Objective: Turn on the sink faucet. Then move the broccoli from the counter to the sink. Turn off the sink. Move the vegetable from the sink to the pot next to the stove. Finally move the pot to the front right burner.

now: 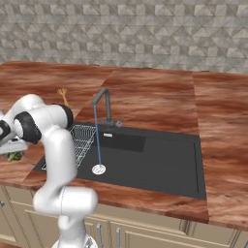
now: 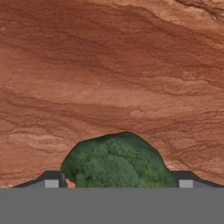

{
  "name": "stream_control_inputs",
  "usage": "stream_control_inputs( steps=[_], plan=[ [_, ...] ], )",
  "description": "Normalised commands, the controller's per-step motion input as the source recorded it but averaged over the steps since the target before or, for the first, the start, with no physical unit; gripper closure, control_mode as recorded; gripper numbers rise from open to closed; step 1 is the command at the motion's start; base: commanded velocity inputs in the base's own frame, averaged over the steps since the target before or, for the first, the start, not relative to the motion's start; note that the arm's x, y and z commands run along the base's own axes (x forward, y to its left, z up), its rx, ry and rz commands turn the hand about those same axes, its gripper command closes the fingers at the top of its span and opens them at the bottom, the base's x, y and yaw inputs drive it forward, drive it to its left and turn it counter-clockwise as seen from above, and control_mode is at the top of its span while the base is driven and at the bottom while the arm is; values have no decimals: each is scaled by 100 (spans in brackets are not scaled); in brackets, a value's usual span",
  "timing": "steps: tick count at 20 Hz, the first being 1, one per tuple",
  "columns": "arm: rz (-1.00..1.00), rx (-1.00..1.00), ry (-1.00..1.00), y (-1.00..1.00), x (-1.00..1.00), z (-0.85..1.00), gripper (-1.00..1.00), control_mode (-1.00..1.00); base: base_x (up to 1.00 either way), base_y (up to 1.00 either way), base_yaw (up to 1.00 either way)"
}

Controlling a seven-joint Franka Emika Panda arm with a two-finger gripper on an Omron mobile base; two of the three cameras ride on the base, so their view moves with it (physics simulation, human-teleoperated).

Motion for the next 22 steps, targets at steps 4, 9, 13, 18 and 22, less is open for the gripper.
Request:
stream_control_inputs(
  steps=[4,9,13,18,22],
  plan=[
    [0,0,0,3,0,-4,100,-100,0,0,0],
    [0,1,-2,-13,-9,25,100,-100,0,0,0],
    [0,5,-9,-46,-5,43,100,-100,0,0,0],
    [0,9,-15,-72,-4,37,100,-100,0,0,0],
    [0,15,-17,-93,-12,27,100,-100,0,0,0]
  ],
)
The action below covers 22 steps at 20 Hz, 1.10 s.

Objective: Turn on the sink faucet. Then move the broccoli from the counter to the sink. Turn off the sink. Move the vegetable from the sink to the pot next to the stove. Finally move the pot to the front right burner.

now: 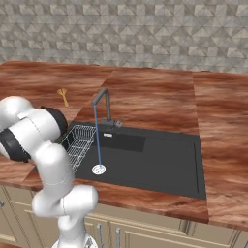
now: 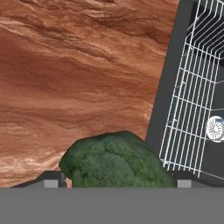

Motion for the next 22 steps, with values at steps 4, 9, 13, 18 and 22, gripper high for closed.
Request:
stream_control_inputs(
  steps=[4,9,13,18,22],
  plan=[
    [0,17,-16,-100,-18,22,100,-100,0,0,0],
    [0,18,-12,-100,-12,11,100,-100,0,0,0],
    [0,18,-8,-100,-10,1,100,-100,0,0,0],
    [0,19,-2,-100,-10,0,100,-100,0,0,0],
    [0,19,0,-96,0,0,100,-100,0,0,0]
  ],
)
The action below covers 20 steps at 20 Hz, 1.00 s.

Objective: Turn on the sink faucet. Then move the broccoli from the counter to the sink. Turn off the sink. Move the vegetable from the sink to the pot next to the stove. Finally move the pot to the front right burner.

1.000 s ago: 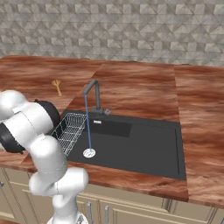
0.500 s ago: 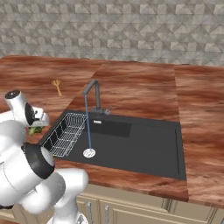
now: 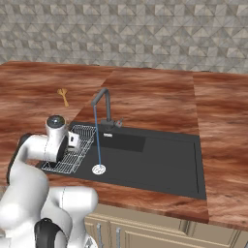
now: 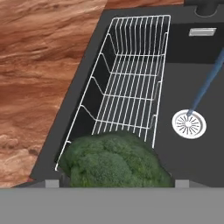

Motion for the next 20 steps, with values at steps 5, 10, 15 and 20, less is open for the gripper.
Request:
stream_control_inputs(
  steps=[5,10,15,20],
  plan=[
    [0,19,0,-96,1,0,100,-100,0,0,0],
    [0,18,3,-89,21,0,100,-100,0,0,0],
    [0,6,8,-62,27,-9,100,-100,0,0,0],
    [0,-2,11,-24,44,-31,100,-100,0,0,0]
  ],
)
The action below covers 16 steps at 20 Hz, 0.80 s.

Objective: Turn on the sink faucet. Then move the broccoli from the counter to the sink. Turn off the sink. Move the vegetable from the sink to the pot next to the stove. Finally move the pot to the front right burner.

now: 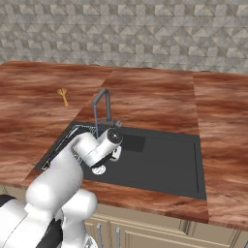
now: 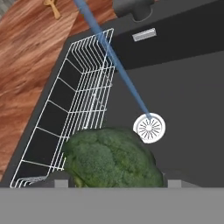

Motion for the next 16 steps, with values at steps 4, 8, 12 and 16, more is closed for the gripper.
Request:
stream_control_inputs(
  steps=[4,8,12,16],
  plan=[
    [0,-6,18,-17,46,-23,100,-100,0,0,0],
    [0,-8,16,-12,46,-27,100,-100,0,0,0],
    [0,-4,11,-8,36,-32,100,-100,0,0,0],
    [0,-5,4,-7,23,-37,100,-100,0,0,0]
  ],
)
